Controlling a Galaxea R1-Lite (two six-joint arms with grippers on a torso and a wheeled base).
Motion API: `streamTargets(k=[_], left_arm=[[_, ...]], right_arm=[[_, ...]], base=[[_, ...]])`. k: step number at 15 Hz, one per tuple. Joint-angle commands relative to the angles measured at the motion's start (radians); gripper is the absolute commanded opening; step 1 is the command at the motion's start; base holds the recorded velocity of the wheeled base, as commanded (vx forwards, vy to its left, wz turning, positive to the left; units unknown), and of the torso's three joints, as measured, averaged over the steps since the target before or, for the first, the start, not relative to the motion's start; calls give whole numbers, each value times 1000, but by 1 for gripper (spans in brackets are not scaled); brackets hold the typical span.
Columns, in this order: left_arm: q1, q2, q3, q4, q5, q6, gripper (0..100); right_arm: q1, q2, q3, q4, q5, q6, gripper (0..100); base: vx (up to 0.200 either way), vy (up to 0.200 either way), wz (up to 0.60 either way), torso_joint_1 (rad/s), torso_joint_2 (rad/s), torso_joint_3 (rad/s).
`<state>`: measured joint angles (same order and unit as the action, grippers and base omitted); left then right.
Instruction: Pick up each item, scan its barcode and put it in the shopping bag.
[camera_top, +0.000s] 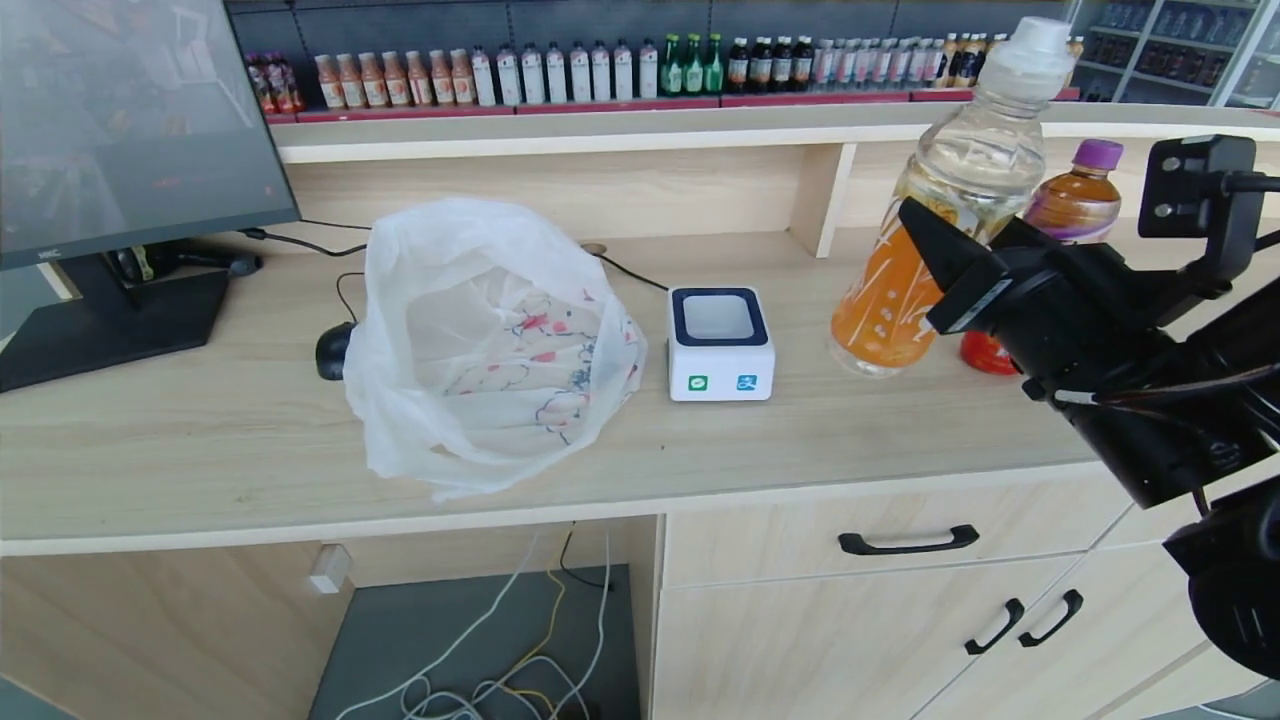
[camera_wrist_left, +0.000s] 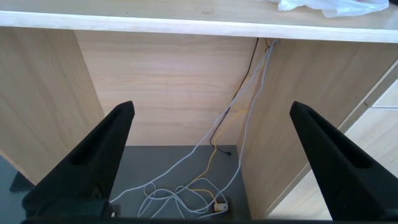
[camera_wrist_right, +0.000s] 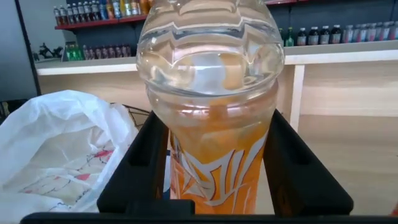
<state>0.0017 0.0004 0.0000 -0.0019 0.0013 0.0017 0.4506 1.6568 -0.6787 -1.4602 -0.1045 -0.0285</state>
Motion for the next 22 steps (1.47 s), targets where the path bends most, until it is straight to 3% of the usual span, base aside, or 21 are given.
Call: streamTargets(k=[1, 9, 17, 22], left_arm=[[0, 0, 0, 0, 0, 0, 100], [0, 0, 0, -1, 0, 1, 100], [0, 0, 0, -1, 0, 1, 100], [0, 0, 0, -1, 0, 1, 100]], right_arm=[[0, -6, -1, 0, 0, -1, 0], [57, 11, -24, 12, -11, -2, 0], [100, 81, -358, 316, -241, 116, 0], [108, 130, -450, 342, -311, 131, 0]], base=[[0, 0, 0, 0, 0, 0], [0, 0, 0, 0, 0, 0], [0, 0, 0, 0, 0, 0], [0, 0, 0, 0, 0, 0]])
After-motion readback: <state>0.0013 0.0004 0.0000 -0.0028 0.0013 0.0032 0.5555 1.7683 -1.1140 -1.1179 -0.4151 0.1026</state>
